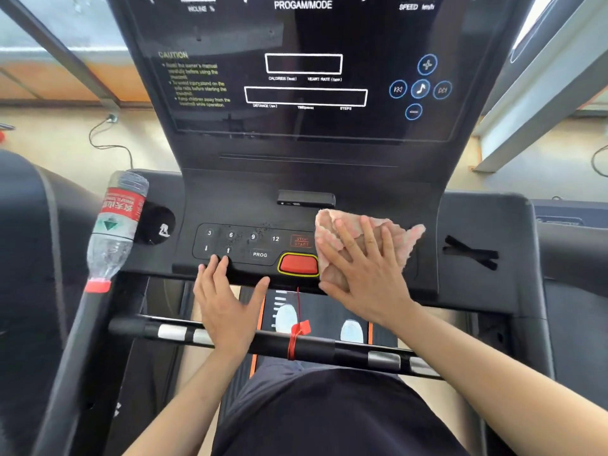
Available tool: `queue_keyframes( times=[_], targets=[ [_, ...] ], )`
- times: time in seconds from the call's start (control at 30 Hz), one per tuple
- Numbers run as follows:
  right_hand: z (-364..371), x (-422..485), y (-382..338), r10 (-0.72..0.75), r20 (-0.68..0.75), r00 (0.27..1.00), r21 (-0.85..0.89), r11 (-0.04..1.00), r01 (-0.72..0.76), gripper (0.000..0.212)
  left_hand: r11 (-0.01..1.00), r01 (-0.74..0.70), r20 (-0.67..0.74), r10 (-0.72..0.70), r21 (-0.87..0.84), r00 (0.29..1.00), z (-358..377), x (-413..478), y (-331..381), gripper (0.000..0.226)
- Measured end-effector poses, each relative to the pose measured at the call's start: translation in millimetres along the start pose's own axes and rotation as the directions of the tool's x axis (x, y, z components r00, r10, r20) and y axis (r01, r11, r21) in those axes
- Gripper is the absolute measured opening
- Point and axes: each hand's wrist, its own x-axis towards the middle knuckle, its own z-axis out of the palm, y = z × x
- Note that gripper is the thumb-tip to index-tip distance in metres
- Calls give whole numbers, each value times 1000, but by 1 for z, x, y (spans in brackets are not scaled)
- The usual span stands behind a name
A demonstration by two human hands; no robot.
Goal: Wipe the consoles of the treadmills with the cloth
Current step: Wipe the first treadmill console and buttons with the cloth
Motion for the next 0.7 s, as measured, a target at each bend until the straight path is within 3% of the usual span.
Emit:
queue_keyframes(
  times=[0.17,0.53,0.7],
  targets=[
    [2,31,-31,-156,4,988,12,988,155,77,1000,9,-2,-9,0,1000,-6,2,-5,83],
    [7,83,-83,-270,2,963,32,962,270,81,989,-93,47,99,-113,994,-19,5,-23,68],
    [10,105,-111,-327,-20,945,12,945,327,82,986,6,-58,-16,-167,998,-31,17,-42,61]
  ],
)
